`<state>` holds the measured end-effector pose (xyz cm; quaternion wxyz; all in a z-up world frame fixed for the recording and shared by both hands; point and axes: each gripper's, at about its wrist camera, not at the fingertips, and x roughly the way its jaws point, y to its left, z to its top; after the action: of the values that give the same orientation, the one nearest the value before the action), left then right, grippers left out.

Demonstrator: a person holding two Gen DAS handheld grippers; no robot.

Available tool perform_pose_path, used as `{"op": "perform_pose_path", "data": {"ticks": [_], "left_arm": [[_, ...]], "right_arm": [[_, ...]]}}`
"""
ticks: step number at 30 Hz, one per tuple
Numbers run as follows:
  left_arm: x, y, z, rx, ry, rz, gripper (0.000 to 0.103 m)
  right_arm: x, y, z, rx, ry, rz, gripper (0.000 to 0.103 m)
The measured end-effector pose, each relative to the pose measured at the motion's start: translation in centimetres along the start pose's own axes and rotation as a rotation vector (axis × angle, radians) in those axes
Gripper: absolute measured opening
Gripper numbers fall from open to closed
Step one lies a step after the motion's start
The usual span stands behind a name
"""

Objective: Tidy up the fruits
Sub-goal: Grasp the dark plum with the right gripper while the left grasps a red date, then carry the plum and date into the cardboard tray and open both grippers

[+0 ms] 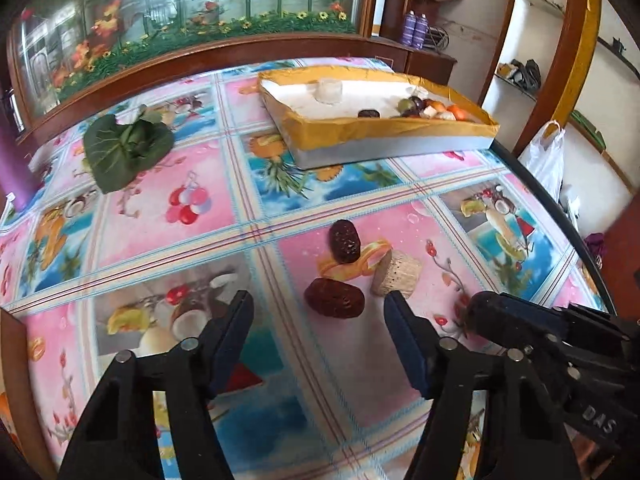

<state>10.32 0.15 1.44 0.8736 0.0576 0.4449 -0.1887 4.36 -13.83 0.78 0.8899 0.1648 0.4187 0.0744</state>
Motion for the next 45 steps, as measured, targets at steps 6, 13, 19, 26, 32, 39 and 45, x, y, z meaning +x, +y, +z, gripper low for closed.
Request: {"op": "perform_pose_path", "data": {"ticks": [6,13,19,26,32,39,45], "left_arm": [[0.5,-0.9,-0.2,0.034,-0.003,0.039,0.031],[-2.6,0.8,-1.5,-0.049,-0.026,0.010,0.031],[-8.4,4.4,-3.5,-0.118,-0.076,0.003,0.031],[-16.3,14.0,-8.4,-0.244,-0.117,0.157,0.031],[-20.0,22.5,-13.5,-0.419,-0.100,0.326,0.031],[-20.4,26.1,-17.6,-0.493,-0.068,0.382,0.032],[-19.5,27.4,-17.3,-0.507,-0.059,0.343,0.032]], "right_arm": [[0.0,0.0,0.0,0.001,-0.004,0.000,0.024],[0.0,0.0,0.0,0.007,-0.007,0.037,0.024],[0.1,0.5,-0.3,-0.010,-0.019,0.037,0.024],[-1.3,3.9,-0.3,-0.098,-0.047,0.034,0.024],[-2.5,12.9,-0.7,-0.245,-0.032,0.155,0.024],[0.4,24.7,-3.7,-0.413,0.082,0.305,0.025],[3.5,32.5,-8.3,-0.554,0.176,0.362,0.025]]}}
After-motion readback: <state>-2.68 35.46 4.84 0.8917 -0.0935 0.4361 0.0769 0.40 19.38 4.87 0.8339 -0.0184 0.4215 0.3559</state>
